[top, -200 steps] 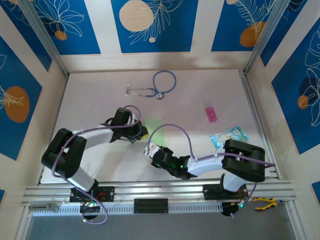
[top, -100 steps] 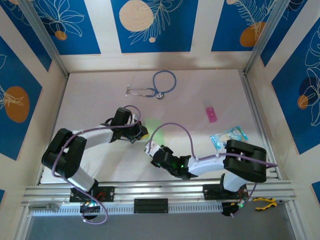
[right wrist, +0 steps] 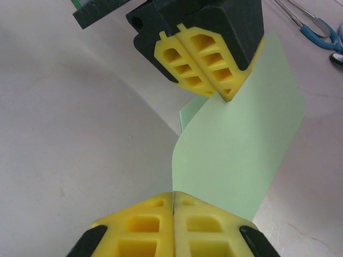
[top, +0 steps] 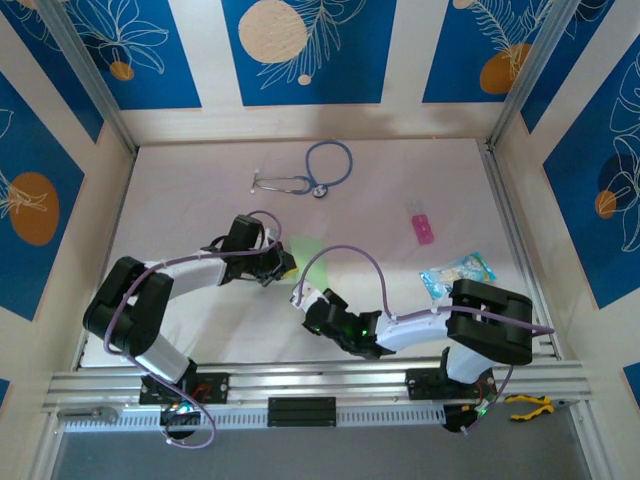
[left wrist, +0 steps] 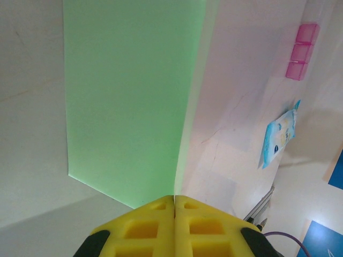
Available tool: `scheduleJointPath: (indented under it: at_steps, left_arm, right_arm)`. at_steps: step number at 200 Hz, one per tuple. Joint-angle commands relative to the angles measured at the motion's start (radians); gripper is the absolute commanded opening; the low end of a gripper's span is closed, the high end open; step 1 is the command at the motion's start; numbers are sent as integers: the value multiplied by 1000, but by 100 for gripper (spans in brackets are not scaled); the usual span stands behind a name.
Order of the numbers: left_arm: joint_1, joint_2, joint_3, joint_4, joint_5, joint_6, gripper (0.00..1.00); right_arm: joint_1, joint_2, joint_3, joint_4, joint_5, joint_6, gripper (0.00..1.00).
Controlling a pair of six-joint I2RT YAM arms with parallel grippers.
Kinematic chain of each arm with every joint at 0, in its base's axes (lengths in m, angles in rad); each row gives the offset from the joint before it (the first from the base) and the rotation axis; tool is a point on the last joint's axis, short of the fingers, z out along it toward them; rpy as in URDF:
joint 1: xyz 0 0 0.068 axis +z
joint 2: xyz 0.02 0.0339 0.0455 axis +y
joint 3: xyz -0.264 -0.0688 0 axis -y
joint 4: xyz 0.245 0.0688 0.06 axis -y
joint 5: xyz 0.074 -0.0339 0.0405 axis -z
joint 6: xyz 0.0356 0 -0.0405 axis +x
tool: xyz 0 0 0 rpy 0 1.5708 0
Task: Fold a paper plane with a square sheet of paper (pick it up from the middle)
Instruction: Third fold the triangle at the center of the table.
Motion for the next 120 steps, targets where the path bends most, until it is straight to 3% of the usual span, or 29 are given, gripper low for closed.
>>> scheduleJointPath:
  at_steps: [1, 30, 52, 90, 120]
  left_arm:
    - [6, -12, -7, 14, 18, -4, 2]
    - [7, -11, -4, 5, 15, 2, 7]
    - [7, -37, 10, -72, -32, 39, 34]
    - [10, -170, 101, -365, -249, 193, 50]
    - [17, -177, 185, -441, -252, 275, 51]
  right_arm:
    - [-8, 2, 21, 4, 25, 29, 4]
    - [-9, -1, 19, 5, 11, 41, 2]
    - [-19, -13, 12, 1, -51, 61, 1]
    - [-111, -54, 24, -91, -329, 219, 1]
    - [-210, -76, 41, -129, -567, 333, 1]
